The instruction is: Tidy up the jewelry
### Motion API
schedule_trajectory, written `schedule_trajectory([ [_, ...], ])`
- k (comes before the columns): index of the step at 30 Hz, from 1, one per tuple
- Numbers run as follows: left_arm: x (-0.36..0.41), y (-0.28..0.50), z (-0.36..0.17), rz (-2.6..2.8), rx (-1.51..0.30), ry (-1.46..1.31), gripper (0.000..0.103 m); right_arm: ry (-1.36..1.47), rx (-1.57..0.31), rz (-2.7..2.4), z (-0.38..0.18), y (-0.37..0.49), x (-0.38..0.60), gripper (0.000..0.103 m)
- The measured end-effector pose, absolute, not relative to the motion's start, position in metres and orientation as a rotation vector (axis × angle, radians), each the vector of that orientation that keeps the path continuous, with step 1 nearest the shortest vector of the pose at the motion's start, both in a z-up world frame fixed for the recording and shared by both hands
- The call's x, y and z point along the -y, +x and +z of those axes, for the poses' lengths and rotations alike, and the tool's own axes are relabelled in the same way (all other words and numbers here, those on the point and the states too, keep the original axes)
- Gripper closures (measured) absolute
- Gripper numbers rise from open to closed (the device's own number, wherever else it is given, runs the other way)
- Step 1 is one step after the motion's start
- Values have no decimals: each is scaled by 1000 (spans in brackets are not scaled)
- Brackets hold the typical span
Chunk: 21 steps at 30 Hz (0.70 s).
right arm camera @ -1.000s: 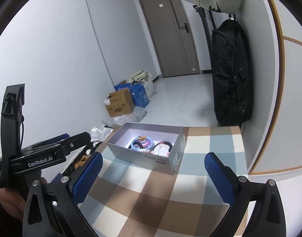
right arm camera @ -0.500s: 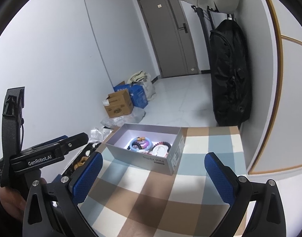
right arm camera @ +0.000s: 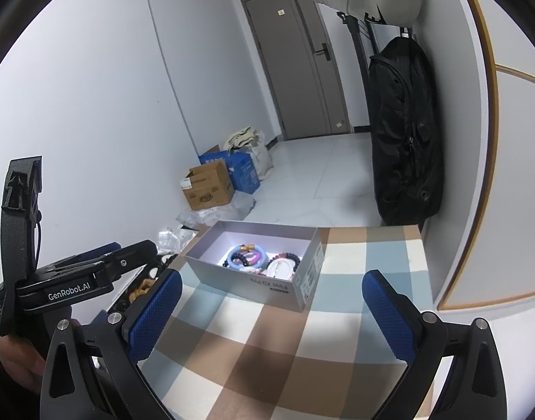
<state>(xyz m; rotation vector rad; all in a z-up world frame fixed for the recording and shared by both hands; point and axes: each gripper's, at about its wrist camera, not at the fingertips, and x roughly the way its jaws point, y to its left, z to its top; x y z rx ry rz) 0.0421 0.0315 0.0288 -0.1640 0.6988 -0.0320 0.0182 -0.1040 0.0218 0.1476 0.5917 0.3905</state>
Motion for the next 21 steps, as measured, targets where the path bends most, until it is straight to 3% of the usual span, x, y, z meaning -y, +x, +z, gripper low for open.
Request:
schedule_trajectory([
  [21, -29, 43, 26, -52, -711, -150, 16, 132, -608, 380, 19, 20, 102, 0],
])
